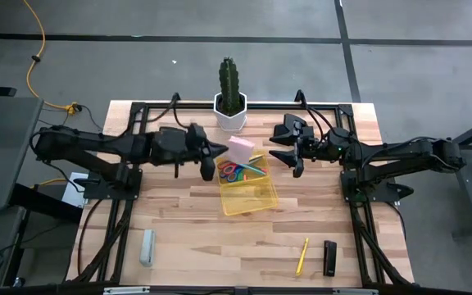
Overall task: Pack school essentials
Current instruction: Put the pink sticky notes into the yellow supply box
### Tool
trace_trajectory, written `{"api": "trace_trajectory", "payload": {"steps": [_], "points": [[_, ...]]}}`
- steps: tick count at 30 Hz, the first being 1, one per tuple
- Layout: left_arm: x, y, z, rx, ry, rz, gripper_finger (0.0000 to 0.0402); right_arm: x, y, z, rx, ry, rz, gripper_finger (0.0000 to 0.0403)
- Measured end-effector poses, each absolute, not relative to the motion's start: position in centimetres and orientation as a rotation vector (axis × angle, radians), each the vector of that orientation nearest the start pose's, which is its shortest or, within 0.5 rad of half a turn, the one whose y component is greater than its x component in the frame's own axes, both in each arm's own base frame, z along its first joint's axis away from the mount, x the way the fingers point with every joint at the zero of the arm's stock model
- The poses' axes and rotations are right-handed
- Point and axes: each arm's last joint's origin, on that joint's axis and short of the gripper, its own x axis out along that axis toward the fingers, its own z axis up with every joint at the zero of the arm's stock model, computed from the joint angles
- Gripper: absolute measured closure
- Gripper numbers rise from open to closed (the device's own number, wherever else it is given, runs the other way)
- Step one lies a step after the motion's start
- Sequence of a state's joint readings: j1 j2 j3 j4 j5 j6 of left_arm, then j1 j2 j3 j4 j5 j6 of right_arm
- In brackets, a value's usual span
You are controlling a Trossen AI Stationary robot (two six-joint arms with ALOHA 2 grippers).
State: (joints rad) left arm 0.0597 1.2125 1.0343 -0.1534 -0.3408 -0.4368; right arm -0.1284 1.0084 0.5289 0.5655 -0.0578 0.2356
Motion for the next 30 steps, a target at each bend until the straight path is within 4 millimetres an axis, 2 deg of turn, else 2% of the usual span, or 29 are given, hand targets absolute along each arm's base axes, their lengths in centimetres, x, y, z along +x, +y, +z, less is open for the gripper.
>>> {"api": "trace_trajectory", "payload": {"steps": [6,13,19,25,30], "points": [[26.9,2.2,33.4,-0.397,0.202,0.459,0.0402,21.9,-2.6,27.5,0.227,-0.093,-0.057,0.0176],[26.8,2.9,33.4,-0.397,0.195,0.491,0.0402,21.9,-2.6,27.5,0.227,-0.093,-0.057,0.0176],[27.9,4.0,32.1,-0.441,0.224,0.546,0.0402,21.9,-2.6,27.5,0.227,-0.094,-0.057,0.0176],[30.3,5.5,28.9,-0.606,0.264,0.628,0.0402,21.9,-2.6,27.7,0.225,-0.109,-0.055,0.0176],[32.8,5.5,24.5,-0.802,0.345,0.692,0.0402,21.9,-2.6,27.8,0.224,-0.120,-0.054,0.0176]]}}
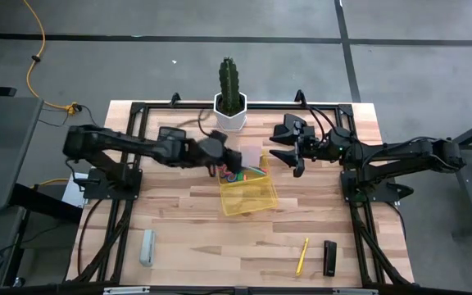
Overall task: Pack school essentials
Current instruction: Put the pink sticky notes into the yellow supply box
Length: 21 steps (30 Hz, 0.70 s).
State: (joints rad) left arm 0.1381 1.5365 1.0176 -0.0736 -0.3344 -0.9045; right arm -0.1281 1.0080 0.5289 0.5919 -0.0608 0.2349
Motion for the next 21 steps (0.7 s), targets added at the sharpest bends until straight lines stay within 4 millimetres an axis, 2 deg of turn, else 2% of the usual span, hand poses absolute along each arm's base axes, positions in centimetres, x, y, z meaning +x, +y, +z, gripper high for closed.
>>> {"api": "trace_trajectory", "payload": {"steps": [6,11,16,21], "points": [[35.4,5.5,19.8,-0.959,0.336,0.764,0.0402,21.9,-2.7,27.8,0.224,-0.120,-0.057,0.0176],[36.3,6.0,17.4,-1.051,0.318,0.818,0.0402,21.9,-2.7,27.8,0.224,-0.120,-0.057,0.0176],[36.5,6.1,16.1,-1.090,0.339,0.852,0.0401,21.9,-2.7,27.8,0.224,-0.120,-0.057,0.0176],[36.6,6.0,15.8,-1.102,0.358,0.837,0.0401,21.9,-2.7,27.8,0.224,-0.119,-0.057,0.0176]]}}
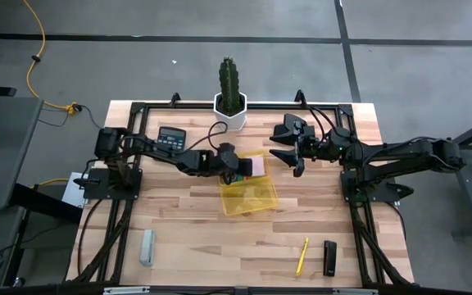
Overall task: Pack school essentials
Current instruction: Put the pink sticky notes into the yellow supply box, then put the large orange eraser into the yellow supply box
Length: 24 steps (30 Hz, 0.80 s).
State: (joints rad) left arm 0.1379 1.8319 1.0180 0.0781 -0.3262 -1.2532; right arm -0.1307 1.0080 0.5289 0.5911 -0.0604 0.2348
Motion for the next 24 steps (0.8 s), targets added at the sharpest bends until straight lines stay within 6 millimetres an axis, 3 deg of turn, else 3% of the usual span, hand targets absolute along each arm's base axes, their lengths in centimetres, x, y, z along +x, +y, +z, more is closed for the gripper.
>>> {"api": "trace_trajectory", "payload": {"steps": [6,15,19,24], "points": [[36.6,6.0,15.7,-1.069,0.407,0.790,0.0377,21.9,-2.7,27.8,0.224,-0.119,-0.057,0.0176],[36.3,6.5,15.9,-1.040,0.456,0.761,0.0276,21.9,-2.7,27.8,0.224,-0.119,-0.057,0.0176],[35.7,7.4,17.5,-1.011,0.437,0.735,0.0235,21.9,-2.7,27.8,0.224,-0.120,-0.057,0.0176],[34.2,8.9,21.6,-0.930,0.387,0.634,0.0201,21.9,-2.7,27.8,0.223,-0.123,-0.057,0.0176]]}}
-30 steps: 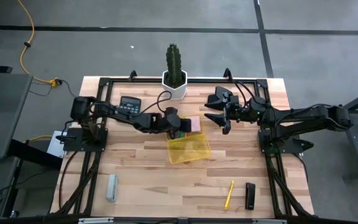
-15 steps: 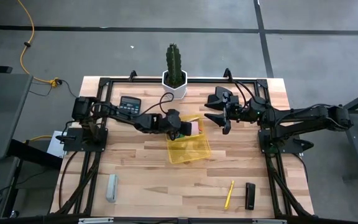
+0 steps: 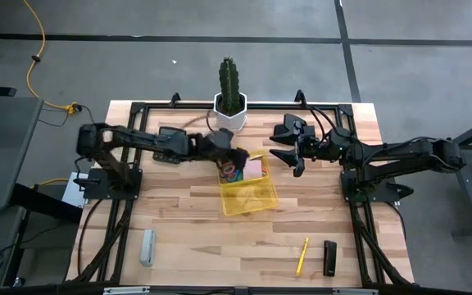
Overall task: Pack school essentials
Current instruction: Put the large orange eraser into the yellow supply box
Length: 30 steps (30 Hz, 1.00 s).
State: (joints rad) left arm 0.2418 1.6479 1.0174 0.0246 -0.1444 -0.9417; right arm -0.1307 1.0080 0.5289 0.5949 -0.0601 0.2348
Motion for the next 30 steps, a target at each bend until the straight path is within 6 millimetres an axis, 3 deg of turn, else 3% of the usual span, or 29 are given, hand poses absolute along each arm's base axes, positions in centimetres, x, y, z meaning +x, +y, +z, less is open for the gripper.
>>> {"api": "trace_trajectory", "payload": {"steps": [7,11,14,17,22,26,30], "points": [[29.3,8.7,30.5,-0.660,0.193,0.515,0.0186,21.9,-2.7,27.9,0.223,-0.129,-0.056,0.0176],[25.8,6.9,35.0,-0.447,0.079,0.422,0.0189,21.8,-2.7,27.9,0.222,-0.136,-0.055,0.0176],[23.6,5.1,37.0,-0.341,0.012,0.347,0.0190,21.8,-2.7,28.0,0.222,-0.138,-0.055,0.0176],[21.9,3.4,37.5,-0.323,-0.066,0.274,0.0190,21.8,-2.7,28.0,0.222,-0.138,-0.054,0.0176],[20.3,1.5,35.4,-0.345,-0.167,0.234,0.0190,21.8,-2.7,28.0,0.222,-0.138,-0.054,0.0176],[19.4,0.7,33.4,-0.358,-0.223,0.223,0.0190,21.8,-2.7,28.0,0.226,-0.139,-0.054,0.0176],[18.7,0.7,33.0,-0.355,-0.241,0.189,0.0190,21.8,-2.7,28.0,0.240,-0.139,-0.053,0.0176]]}}
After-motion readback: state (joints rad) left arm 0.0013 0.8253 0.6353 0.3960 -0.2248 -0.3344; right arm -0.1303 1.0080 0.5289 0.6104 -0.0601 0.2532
